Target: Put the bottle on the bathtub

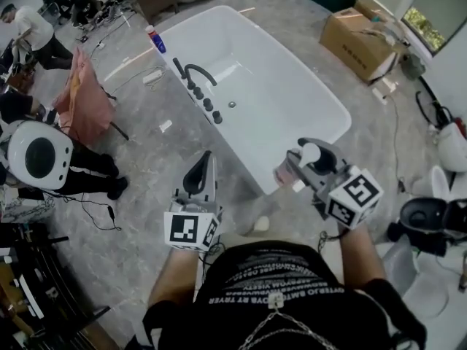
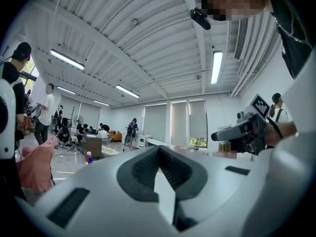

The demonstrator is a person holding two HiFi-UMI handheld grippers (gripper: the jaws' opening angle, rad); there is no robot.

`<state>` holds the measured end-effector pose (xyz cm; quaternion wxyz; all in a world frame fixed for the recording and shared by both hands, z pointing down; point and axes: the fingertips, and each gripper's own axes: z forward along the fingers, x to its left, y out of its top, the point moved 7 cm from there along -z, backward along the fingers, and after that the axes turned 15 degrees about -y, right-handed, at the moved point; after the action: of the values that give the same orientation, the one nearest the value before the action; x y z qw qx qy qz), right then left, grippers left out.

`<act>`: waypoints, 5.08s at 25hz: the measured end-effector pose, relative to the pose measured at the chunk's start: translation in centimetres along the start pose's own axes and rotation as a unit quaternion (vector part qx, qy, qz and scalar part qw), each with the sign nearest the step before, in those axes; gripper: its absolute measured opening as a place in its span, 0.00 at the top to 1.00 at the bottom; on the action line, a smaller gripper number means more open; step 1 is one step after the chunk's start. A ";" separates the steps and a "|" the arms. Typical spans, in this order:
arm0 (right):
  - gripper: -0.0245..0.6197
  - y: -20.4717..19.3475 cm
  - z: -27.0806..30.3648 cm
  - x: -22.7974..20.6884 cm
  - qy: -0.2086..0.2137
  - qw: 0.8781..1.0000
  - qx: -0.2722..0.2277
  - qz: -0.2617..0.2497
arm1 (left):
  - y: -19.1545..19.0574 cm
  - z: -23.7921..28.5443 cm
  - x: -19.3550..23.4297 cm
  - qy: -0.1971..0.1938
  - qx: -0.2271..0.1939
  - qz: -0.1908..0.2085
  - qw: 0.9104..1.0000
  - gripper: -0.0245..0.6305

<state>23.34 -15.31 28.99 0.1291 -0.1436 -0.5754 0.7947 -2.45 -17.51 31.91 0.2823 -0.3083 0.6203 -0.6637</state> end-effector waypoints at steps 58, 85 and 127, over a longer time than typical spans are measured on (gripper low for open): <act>0.74 -11.3 21.2 -2.0 0.003 0.997 0.075 0.023 | -8.8 8.3 12.1 -0.003 0.046 -0.039 0.998 0.97; 0.74 -21.2 28.5 -1.9 -0.009 0.990 0.142 -0.002 | -12.6 9.2 13.7 -0.005 0.063 -0.066 0.996 0.97; 0.74 -29.5 33.5 -0.6 -0.023 0.978 0.190 -0.087 | -14.2 8.2 14.1 -0.001 0.066 -0.086 0.994 0.97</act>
<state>12.43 -35.96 67.00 0.2092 -0.0472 -0.4272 0.8784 -5.32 -32.51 47.26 0.2444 -0.3416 0.5465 -0.7245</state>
